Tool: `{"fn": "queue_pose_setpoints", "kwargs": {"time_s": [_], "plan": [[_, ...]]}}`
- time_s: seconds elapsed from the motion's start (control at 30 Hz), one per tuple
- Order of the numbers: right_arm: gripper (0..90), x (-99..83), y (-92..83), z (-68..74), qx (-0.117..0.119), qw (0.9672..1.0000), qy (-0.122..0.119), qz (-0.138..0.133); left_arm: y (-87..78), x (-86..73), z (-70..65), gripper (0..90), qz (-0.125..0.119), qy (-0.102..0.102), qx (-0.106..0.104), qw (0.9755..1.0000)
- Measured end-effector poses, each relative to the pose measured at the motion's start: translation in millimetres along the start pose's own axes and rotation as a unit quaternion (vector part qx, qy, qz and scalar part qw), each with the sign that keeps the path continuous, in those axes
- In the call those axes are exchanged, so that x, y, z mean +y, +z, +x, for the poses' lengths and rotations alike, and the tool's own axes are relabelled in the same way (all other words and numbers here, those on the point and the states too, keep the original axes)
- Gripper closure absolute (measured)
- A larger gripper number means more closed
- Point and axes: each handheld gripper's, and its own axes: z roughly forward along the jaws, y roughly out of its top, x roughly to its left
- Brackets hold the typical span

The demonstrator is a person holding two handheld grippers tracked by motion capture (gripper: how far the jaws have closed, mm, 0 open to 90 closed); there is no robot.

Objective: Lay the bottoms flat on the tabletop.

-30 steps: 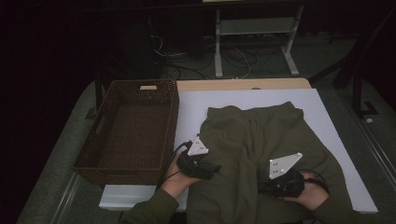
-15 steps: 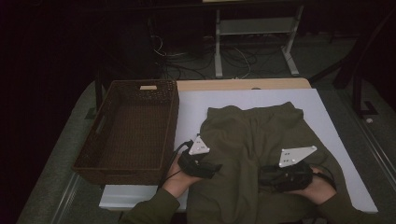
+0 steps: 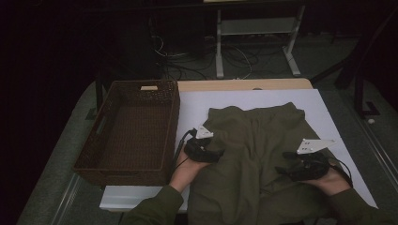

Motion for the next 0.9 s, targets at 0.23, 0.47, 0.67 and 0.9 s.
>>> {"fn": "queue_pose_setpoints", "kwargs": {"time_s": [0.23,0.47,0.67,0.9], "plan": [[33.0,-5.6,-4.3,-5.9,0.0,0.9998,0.015,-0.011,15.1,11.4,18.2,33.6,0.003,-0.027,0.041,0.9988],[32.0,-7.4,-2.8,-5.0,0.006,0.9998,0.014,-0.012,26.8,24.1,32.7,34.7,-0.003,-0.039,0.068,0.9969],[31.6,-7.4,-3.5,-5.9,0.007,0.9997,0.018,-0.015,41.9,37.5,49.1,35.5,0.004,-0.043,0.101,0.994],[31.6,-8.3,-3.0,-4.9,0.003,0.9997,0.019,-0.013,55.1,48.2,70.3,34.9,0.021,-0.057,0.123,0.9906]]}}
